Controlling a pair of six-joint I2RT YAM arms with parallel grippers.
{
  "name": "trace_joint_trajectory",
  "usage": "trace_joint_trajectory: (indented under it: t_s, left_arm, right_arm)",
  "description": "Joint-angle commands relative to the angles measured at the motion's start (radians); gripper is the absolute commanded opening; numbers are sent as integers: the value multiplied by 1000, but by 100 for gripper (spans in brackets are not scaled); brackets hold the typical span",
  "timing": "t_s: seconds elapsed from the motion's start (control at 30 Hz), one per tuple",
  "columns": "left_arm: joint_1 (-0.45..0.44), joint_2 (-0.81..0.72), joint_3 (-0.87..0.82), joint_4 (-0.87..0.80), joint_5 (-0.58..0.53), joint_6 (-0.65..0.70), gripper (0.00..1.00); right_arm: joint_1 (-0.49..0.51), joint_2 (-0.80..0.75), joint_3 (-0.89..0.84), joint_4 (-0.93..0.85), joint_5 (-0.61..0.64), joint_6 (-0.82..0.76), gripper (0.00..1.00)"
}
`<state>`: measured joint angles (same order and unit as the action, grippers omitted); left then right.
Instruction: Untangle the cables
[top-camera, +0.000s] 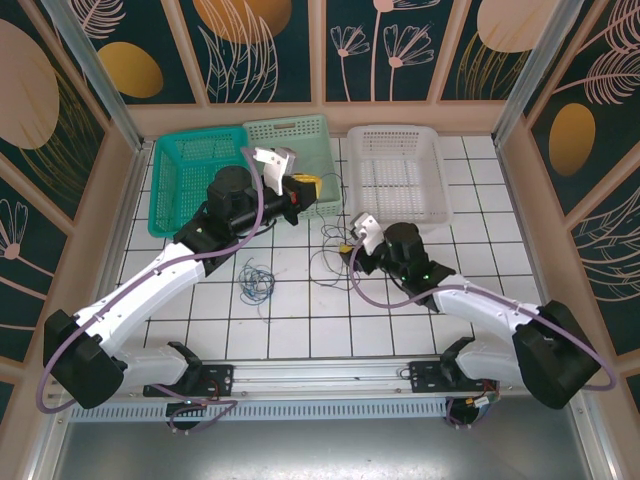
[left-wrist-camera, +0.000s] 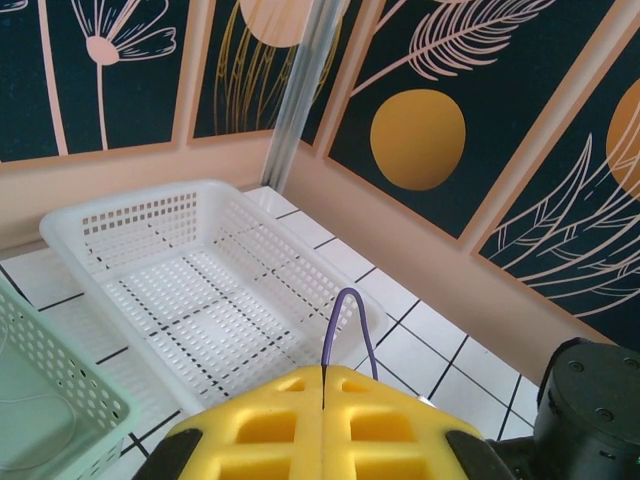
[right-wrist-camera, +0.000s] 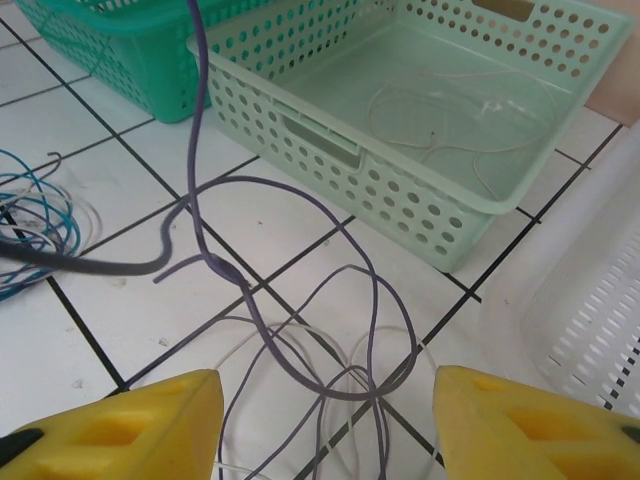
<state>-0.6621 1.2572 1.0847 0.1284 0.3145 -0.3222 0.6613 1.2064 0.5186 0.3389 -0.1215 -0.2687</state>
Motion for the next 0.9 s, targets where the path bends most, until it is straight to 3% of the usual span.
trace_joint_trajectory:
  t_s: [0.0, 0.2, 0.37, 0.57, 0.63, 0.87]
  left_arm:
    - [2, -13, 32, 8, 26, -8, 0]
    - [2, -21, 24, 23, 42, -23, 0]
    - [1, -18, 18, 26, 52, -29, 0]
    - [1, -8, 21, 27, 46, -40, 0]
    - [2, -13, 42, -16, -2, -17, 0]
    - [24, -82, 121, -144, -226, 93, 0]
  right_arm:
    - [6, 55, 31, 71, 6, -46, 55]
    - [4, 128, 58, 101, -13, -68, 36]
    - [6, 118, 37, 141, -13, -58, 35]
    - [8, 101, 29, 141, -22, -58, 7]
    - [7, 100, 25, 119, -20, -56, 0]
    - [9, 44, -33, 65, 3, -3, 0]
